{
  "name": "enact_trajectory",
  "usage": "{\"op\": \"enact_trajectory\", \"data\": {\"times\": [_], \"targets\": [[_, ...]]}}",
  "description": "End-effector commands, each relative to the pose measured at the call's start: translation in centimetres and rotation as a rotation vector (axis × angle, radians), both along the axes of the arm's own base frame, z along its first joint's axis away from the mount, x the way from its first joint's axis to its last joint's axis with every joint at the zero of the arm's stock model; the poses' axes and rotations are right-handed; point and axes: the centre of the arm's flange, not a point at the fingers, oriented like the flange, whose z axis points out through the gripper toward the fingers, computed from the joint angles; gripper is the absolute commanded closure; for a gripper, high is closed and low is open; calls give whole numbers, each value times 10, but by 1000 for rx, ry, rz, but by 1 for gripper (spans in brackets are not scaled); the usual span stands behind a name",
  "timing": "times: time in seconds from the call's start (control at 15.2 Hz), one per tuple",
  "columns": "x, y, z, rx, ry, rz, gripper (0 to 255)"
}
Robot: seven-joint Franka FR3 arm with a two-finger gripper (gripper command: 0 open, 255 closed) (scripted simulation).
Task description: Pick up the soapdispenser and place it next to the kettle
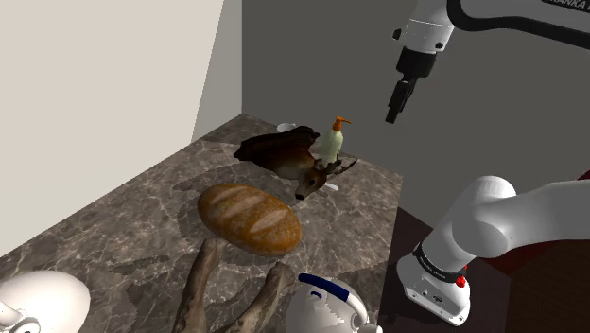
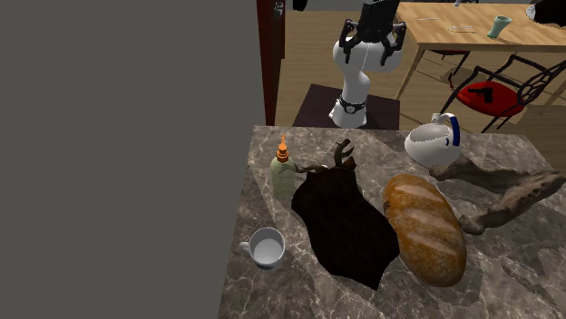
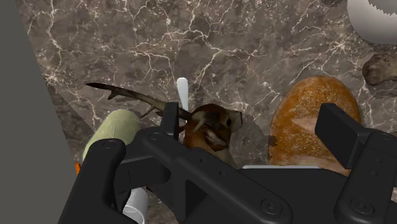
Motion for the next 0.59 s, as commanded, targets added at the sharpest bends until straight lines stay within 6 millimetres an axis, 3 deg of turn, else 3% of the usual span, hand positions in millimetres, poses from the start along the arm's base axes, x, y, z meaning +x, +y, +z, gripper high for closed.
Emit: {"op": "enact_trajectory", "data": {"times": [0.0,0.53], "targets": [[0,0,0,0,0,0,0],[67,-57,-55,6,-26,26,0]]}}
